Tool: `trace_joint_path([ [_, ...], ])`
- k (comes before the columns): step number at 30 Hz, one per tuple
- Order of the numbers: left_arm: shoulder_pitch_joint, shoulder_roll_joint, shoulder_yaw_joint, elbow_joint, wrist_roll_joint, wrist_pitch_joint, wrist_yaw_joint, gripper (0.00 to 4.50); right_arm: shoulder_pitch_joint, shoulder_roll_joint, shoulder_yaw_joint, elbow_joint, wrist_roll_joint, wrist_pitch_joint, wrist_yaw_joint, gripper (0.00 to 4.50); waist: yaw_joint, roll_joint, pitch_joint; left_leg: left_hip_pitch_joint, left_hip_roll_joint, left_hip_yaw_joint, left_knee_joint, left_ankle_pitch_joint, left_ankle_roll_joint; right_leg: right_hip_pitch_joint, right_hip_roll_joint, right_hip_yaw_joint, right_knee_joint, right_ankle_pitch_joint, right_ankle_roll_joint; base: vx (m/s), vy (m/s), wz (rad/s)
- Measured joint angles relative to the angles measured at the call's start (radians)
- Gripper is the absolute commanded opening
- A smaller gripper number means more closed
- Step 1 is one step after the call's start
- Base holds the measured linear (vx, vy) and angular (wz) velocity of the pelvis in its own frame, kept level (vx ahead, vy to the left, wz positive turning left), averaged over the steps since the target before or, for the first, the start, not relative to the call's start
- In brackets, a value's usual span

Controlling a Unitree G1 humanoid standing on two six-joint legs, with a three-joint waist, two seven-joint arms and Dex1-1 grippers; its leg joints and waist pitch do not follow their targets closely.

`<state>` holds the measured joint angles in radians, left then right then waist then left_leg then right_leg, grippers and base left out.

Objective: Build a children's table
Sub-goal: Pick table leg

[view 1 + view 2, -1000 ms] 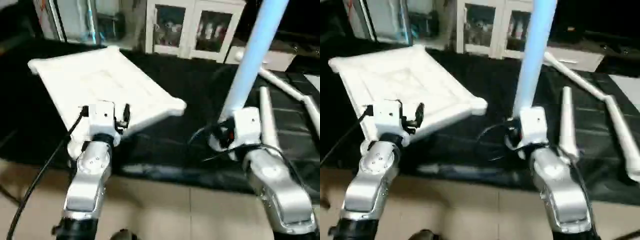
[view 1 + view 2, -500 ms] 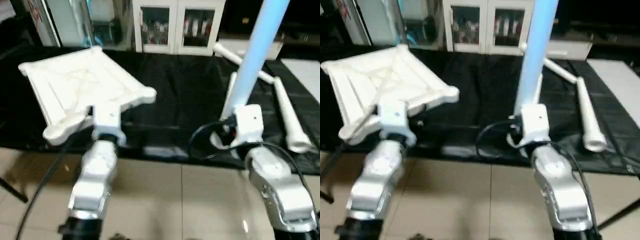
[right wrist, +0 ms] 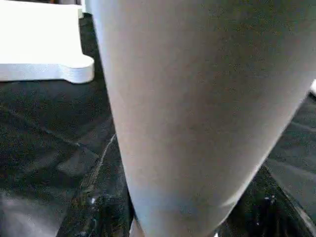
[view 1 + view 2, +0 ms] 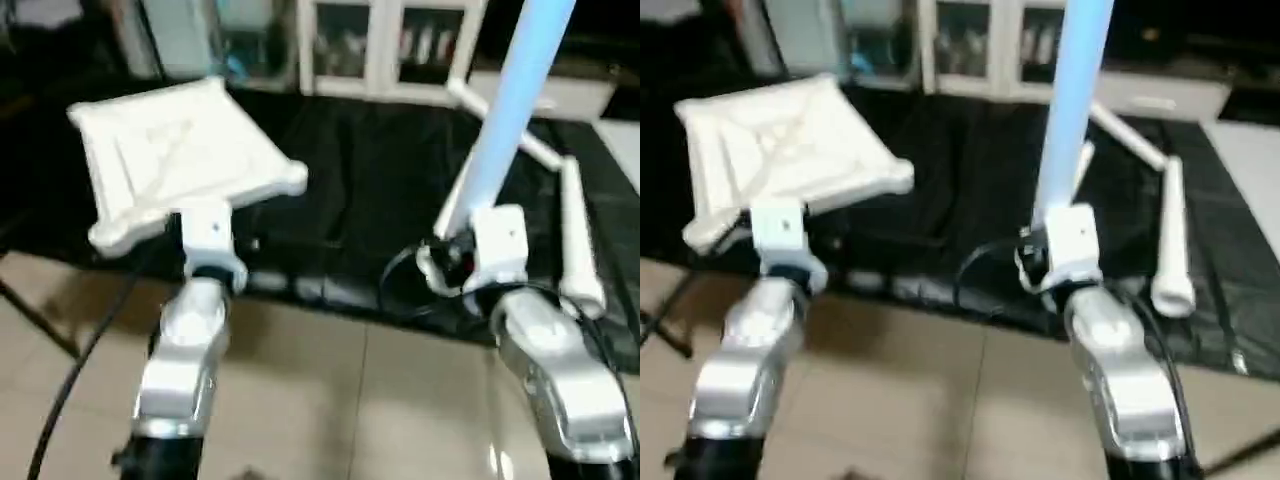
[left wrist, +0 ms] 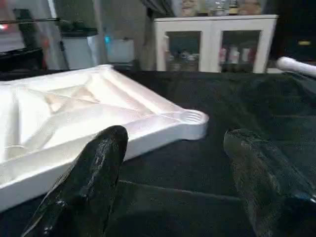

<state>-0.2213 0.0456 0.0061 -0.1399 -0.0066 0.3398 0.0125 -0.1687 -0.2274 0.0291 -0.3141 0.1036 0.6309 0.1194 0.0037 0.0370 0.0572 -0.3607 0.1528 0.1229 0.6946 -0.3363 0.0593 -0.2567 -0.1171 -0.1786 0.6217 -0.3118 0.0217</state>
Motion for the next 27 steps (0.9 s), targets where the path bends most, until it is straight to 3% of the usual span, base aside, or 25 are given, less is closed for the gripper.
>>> trace_joint_path([
  [1, -0.001, 0.008, 0.006, 0.0, 0.0, 0.0, 0.0, 3.56, -0.007, 0.003, 0.002, 0.004, 0.001, -0.001, 0.003, 1.86, -0.002, 0.021, 0.002, 0.022, 0.023, -0.004, -0.031, 0.039, -0.066, 0.013, 0.021, -0.001, -0.003, -0.001, 0.001, 0.109, 0.017, 0.41],
  [2, 0.001, 0.013, 0.016, 0.001, -0.001, 0.0, 0.0, 3.56, -0.007, 0.019, 0.009, 0.004, 0.002, -0.001, 0.006, 1.86, -0.01, 0.025, 0.005, 0.033, 0.03, -0.007, -0.038, 0.064, -0.11, 0.02, 0.034, 0.011, -0.005, -0.01, -0.001, 0.109, 0.056, 0.17],
  [3, 0.012, 0.023, 0.036, -0.002, 0.0, 0.0, 0.001, 3.56, -0.018, 0.03, 0.041, 0.005, 0.007, -0.001, 0.017, 1.86, -0.016, 0.009, 0.003, 0.048, 0.011, -0.009, -0.043, 0.054, -0.113, 0.007, 0.041, 0.053, 0.033, -0.034, -0.041, 0.163, 0.054, 0.01],
  [4, 0.016, 0.032, 0.053, -0.001, 0.0, 0.001, 0.002, 3.56, -0.02, 0.032, 0.06, -0.001, 0.01, -0.002, 0.023, 1.86, -0.025, -0.002, -0.002, 0.056, -0.002, -0.013, -0.047, 0.047, -0.106, -0.014, 0.042, 0.078, 0.068, -0.038, -0.043, 0.163, 0.054, 0.01],
  [5, 0.017, 0.032, 0.064, -0.001, 0.0, 0.001, 0.002, 3.56, -0.019, 0.031, 0.065, -0.001, 0.011, -0.003, 0.024, 1.86, -0.031, -0.011, -0.006, 0.066, -0.014, -0.021, -0.052, 0.039, -0.102, -0.045, 0.043, 0.089, 0.111, -0.034, -0.033, 0.23, -0.001, -0.16],
  [6, 0.016, 0.031, 0.064, -0.002, 0.0, 0.001, 0.002, 3.56, -0.019, 0.028, 0.065, -0.001, 0.011, -0.003, 0.024, 1.86, -0.041, -0.02, -0.011, 0.078, -0.029, -0.03, -0.055, 0.026, -0.094, -0.092, 0.042, 0.103, 0.135, -0.021, -0.012, 0.22, -0.034, -0.2],
  [7, 0.015, 0.03, 0.064, -0.003, 0.0, 0.001, 0.002, 3.56, -0.019, 0.027, 0.064, -0.001, 0.011, -0.003, 0.023, 1.86, -0.053, -0.035, -0.017, 0.088, -0.043, -0.031, -0.061, 0.018, -0.096, -0.129, 0.036, 0.121, 0.121, -0.011, 0.001, 0.22, -0.034, -0.2],
  [8, 0.013, 0.029, 0.062, -0.004, 0.0, 0.0, 0.002, 3.56, -0.018, 0.026, 0.062, -0.001, 0.011, -0.003, 0.023, 1.86, -0.061, -0.056, -0.021, 0.097, -0.065, -0.028, -0.064, 0.008, -0.099, -0.146, 0.023, 0.141, 0.08, 0.009, 0.001, 0.21, -0.061, -0.21],
  [9, 0.006, 0.01, 0.045, 0.004, -0.001, 0.001, 0.001, 3.56, -0.002, 0.012, 0.044, -0.002, 0.009, -0.009, 0.022, 1.86, -0.066, -0.071, -0.017, 0.095, -0.08, -0.026, -0.021, -0.023, -0.032, -0.129, 0.032, 0.174, 0.09, 0.025, -0.001, 0.215, -0.028, 0.07],
  [10, 0.007, -0.008, 0.01, 0.004, -0.004, 0.001, -0.004, 3.56, 0.009, 0.002, 0.027, 0.01, 0.003, -0.008, 0.02, 1.86, -0.054, -0.068, -0.017, 0.081, -0.084, -0.031, 0.033, -0.034, 0.018, -0.105, 0.044, 0.188, 0.079, 0.012, -0.01, 0.347, -0.031, 0.11],
  [11, 0.008, -0.01, -0.01, 0.003, -0.01, 0.0, -0.009, 3.56, 0.01, 0.0, 0.004, 0.022, -0.003, -0.006, 0.017, 1.86, -0.043, -0.063, -0.018, 0.038, -0.094, -0.034, 0.106, -0.033, 0.016, -0.072, 0.055, 0.2, 0.05, 0.009, -0.011, 0.24, 0.01, 0.2],
  [12, 0.007, -0.006, -0.008, 0.001, -0.011, 0.0, -0.009, 3.56, 0.008, 0.002, -0.001, 0.02, -0.006, -0.006, 0.016, 1.86, -0.031, -0.061, -0.018, 0.008, -0.1, -0.035, 0.115, -0.025, 0.002, -0.048, 0.061, 0.201, 0.026, 0.009, -0.012, 0.248, 0.003, 0.02],
  [13, 0.007, 0.003, -0.001, -0.004, -0.011, -0.001, -0.009, 3.56, 0.002, 0.006, -0.001, 0.019, -0.009, -0.006, 0.015, 1.86, -0.018, -0.054, -0.019, -0.02, -0.098, -0.036, 0.101, -0.013, -0.017, -0.027, 0.065, 0.192, 0.009, 0.006, -0.016, 0.223, 0.007, -0.02],
  [14, 0.008, 0.011, 0.012, -0.011, -0.011, -0.002, -0.009, 3.56, -0.007, 0.011, -0.001, 0.016, -0.01, -0.006, 0.013, 1.86, -0.003, -0.038, -0.019, -0.051, -0.078, -0.036, 0.047, 0.009, -0.037, 0.0, 0.082, 0.179, -0.012, -0.001, -0.018, 0.223, 0.007, -0.02],
  [15, 0.008, 0.012, 0.02, -0.014, -0.01, -0.003, -0.009, 3.56, -0.015, 0.011, -0.001, 0.011, -0.01, -0.007, 0.012, 1.86, 0.004, -0.011, -0.02, -0.061, -0.047, -0.037, -0.029, 0.032, -0.032, 0.022, 0.101, 0.154, -0.028, -0.008, -0.015, 0.235, 0.042, 0.02],
  [16, 0.008, 0.016, 0.024, -0.014, -0.01, -0.005, -0.01, 3.56, -0.023, 0.017, 0.003, 0.01, -0.009, -0.009, 0.012, 1.86, 0.006, 0.02, -0.016, -0.054, -0.019, -0.045, -0.055, 0.105, -0.047, 0.036, 0.114, 0.123, -0.022, -0.022, -0.009, 0.229, 0.115, -0.15],
  [17, 0.021, 0.028, 0.041, -0.011, -0.009, -0.006, -0.01, 3.56, -0.032, 0.038, 0.026, 0.011, -0.003, -0.009, 0.015, 1.86, 0.003, 0.021, -0.014, -0.046, -0.031, -0.055, -0.028, 0.121, -0.054, 0.025, 0.096, 0.109, 0.046, -0.06, -0.028, 0.229, 0.115, -0.15],
  [18, 0.02, 0.038, 0.056, -0.001, -0.009, -0.005, -0.011, 3.56, -0.028, 0.042, 0.039, 0.006, 0.005, -0.009, 0.019, 1.86, -0.008, 0.003, -0.018, -0.04, -0.045, -0.055, -0.02, 0.106, -0.049, -0.001, 0.087, 0.116, 0.11, -0.069, -0.026, 0.231, 0.095, -0.08],
  [19, 0.02, 0.038, 0.057, 0.002, -0.009, -0.005, -0.014, 3.56, -0.022, 0.038, 0.039, 0.006, 0.006, -0.009, 0.021, 1.86, -0.013, -0.001, -0.019, -0.034, -0.053, -0.055, -0.021, 0.096, -0.043, -0.035, 0.085, 0.122, 0.145, -0.067, -0.019, 0.231, 0.049, 0.13],
  [20, 0.019, 0.04, 0.052, 0.002, -0.018, -0.007, -0.034, 3.56, -0.021, 0.03, 0.036, 0.006, 0.006, -0.009, 0.021, 1.86, -0.019, -0.002, -0.019, -0.025, -0.06, -0.052, -0.025, 0.088, -0.036, -0.084, 0.087, 0.121, 0.155, -0.052, 0.007, 0.231, 0.049, 0.13],
  [22, 0.012, 0.045, 0.036, 0.002, -0.033, -0.012, -0.065, 3.56, -0.019, 0.027, 0.026, 0.002, 0.004, -0.01, 0.021, 1.86, -0.023, -0.016, -0.021, -0.013, -0.077, -0.037, -0.026, 0.084, -0.037, -0.155, 0.078, 0.138, 0.123, -0.008, 0.052, 0.153, 0.021, 0.04],
  [23, 0.008, 0.049, 0.027, 0.001, -0.041, -0.016, -0.08, 3.56, -0.019, 0.027, 0.019, 0.001, 0.004, -0.01, 0.022, 1.86, -0.019, -0.036, -0.026, -0.01, -0.097, -0.026, -0.025, 0.079, -0.037, -0.174, 0.06, 0.155, 0.068, 0.048, 0.049, 0.11, 0.003, 0.08],
  [24, 0.003, 0.051, 0.012, 0.005, -0.046, -0.022, -0.102, 3.56, -0.016, 0.023, 0.01, 0.001, 0.003, -0.011, 0.021, 1.86, -0.019, -0.057, -0.025, -0.012, -0.116, -0.017, -0.016, 0.07, -0.041, -0.191, 0.044, 0.182, 0.059, 0.11, 0.011, 0.0, 0.0, 0.0],
  [25, 0.003, 0.053, -0.007, 0.006, -0.051, -0.026, -0.124, 3.56, -0.011, 0.022, 0.002, 0.002, 0.003, -0.011, 0.021, 1.86, -0.013, -0.056, -0.025, -0.022, -0.116, -0.019, -0.014, 0.072, -0.036, -0.192, 0.047, 0.191, 0.057, 0.109, 0.01, 0.048, -0.055, 0.17],
  [27, -0.005, 0.088, -0.022, 0.019, -0.071, -0.034, -0.192, 3.56, -0.008, 0.024, -0.003, 0.002, 0.003, -0.01, 0.021, 1.86, 0.001, -0.054, -0.024, -0.024, -0.102, -0.026, -0.038, 0.078, -0.055, -0.19, 0.06, 0.184, 0.035, 0.122, 0.003, 0.039, -0.056, 0.05],
])
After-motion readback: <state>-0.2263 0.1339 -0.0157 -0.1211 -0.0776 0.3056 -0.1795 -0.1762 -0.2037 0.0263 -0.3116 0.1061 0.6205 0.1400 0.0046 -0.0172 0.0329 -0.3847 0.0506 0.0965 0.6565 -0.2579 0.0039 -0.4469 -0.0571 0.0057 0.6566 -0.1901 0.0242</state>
